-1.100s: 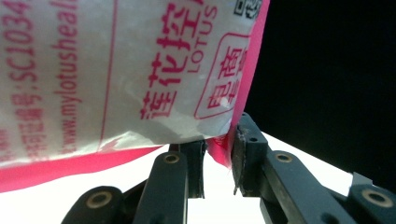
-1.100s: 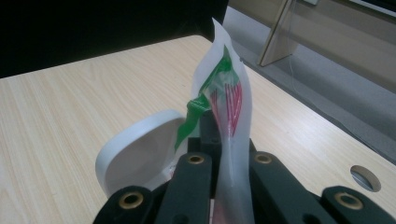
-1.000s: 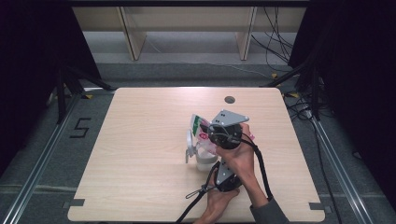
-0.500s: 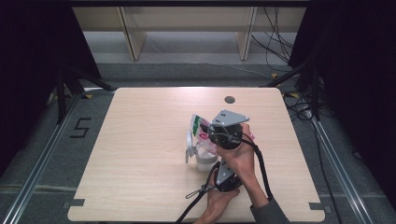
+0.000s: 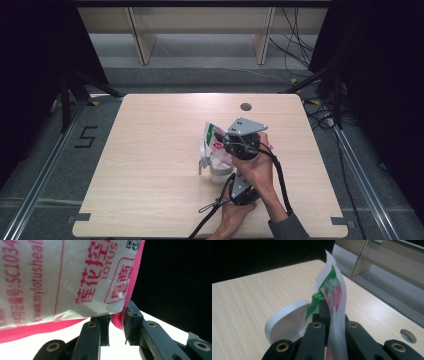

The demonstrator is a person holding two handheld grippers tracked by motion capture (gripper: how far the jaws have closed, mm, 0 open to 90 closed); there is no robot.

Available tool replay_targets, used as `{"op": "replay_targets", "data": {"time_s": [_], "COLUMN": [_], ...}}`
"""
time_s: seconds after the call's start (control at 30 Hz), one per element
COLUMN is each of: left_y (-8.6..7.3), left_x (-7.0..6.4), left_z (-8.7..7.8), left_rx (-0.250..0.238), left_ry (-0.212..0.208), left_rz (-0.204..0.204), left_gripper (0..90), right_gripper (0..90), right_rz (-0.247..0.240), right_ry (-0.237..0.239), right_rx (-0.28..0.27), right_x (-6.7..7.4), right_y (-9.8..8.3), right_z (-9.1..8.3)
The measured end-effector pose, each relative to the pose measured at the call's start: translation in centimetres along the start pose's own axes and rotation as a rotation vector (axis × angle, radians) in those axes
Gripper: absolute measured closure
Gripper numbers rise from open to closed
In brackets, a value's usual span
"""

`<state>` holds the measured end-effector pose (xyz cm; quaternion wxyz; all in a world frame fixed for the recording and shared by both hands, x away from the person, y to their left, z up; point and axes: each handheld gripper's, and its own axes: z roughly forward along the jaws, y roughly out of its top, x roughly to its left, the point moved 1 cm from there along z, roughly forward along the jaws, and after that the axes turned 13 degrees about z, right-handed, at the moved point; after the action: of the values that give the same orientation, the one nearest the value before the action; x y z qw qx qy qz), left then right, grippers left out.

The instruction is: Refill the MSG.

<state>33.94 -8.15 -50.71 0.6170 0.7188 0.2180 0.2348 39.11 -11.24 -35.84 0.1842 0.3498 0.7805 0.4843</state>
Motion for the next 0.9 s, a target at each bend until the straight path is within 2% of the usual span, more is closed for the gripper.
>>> {"op": "replay_targets", "data": {"time_s": [0.17,0.2,0.23,0.3,0.43,0.5,0.53,0.6,0.67,0.8,0.83,0.87,0.9], "left_y": [-0.01,0.01,0.01,0.02,0.02,-0.05,-0.07,-0.09,-0.1,-0.02,-0.05,-0.09,-0.09], "left_x": [0.06,0.02,0.02,0.02,0.01,0.02,-0.01,-0.03,-0.01,-0.04,-0.05,-0.03,-0.03], "left_z": [-0.05,-0.07,-0.08,-0.08,-0.03,0.04,0.05,0.04,0.03,0.01,0.0,0.03,0.03], "left_rx": [0.001,0.003,0.002,0.002,0.0,-0.007,-0.007,-0.01,-0.011,-0.011,-0.006,-0.01,-0.01], "left_ry": [-0.004,0.003,0.003,0.003,0.003,0.001,0.001,0.002,0.002,0.005,0.006,0.0,0.0], "left_rz": [0.0,0.0,0.002,0.002,-0.003,-0.005,-0.007,-0.007,-0.007,-0.005,-0.005,-0.008,-0.008], "left_gripper": [76.0,75.9,75.9,75.9,75.9,75.8,75.8,75.7,75.8,75.8,75.8,75.8,75.8], "right_gripper": [90.0,90.0,90.0,90.0,90.0,90.0,90.0,90.0,90.0,90.0,90.0,90.0,90.0], "right_rz": [0.011,-0.02,-0.02,0.008,-0.009,0.014,-0.006,-0.013,-0.005,0.008,-0.03,-0.01,-0.024], "right_ry": [0.009,-0.006,-0.006,-0.001,-0.006,-0.005,-0.008,-0.005,0.003,-0.013,-0.016,-0.012,-0.015], "right_rx": [0.009,-0.011,-0.011,0.0,-0.005,0.005,-0.004,0.009,0.016,-0.005,-0.007,0.011,0.008], "right_x": [0.02,-0.1,-0.1,0.08,-0.02,0.24,0.17,0.21,0.3,0.34,0.22,0.34,0.24], "right_y": [0.02,0.1,0.1,0.06,0.09,-0.06,-0.07,-0.08,-0.09,-0.04,-0.02,-0.1,-0.05], "right_z": [-0.1,-0.11,-0.11,-0.2,-0.14,0.04,0.21,0.25,0.27,0.05,0.24,0.19,0.2]}}
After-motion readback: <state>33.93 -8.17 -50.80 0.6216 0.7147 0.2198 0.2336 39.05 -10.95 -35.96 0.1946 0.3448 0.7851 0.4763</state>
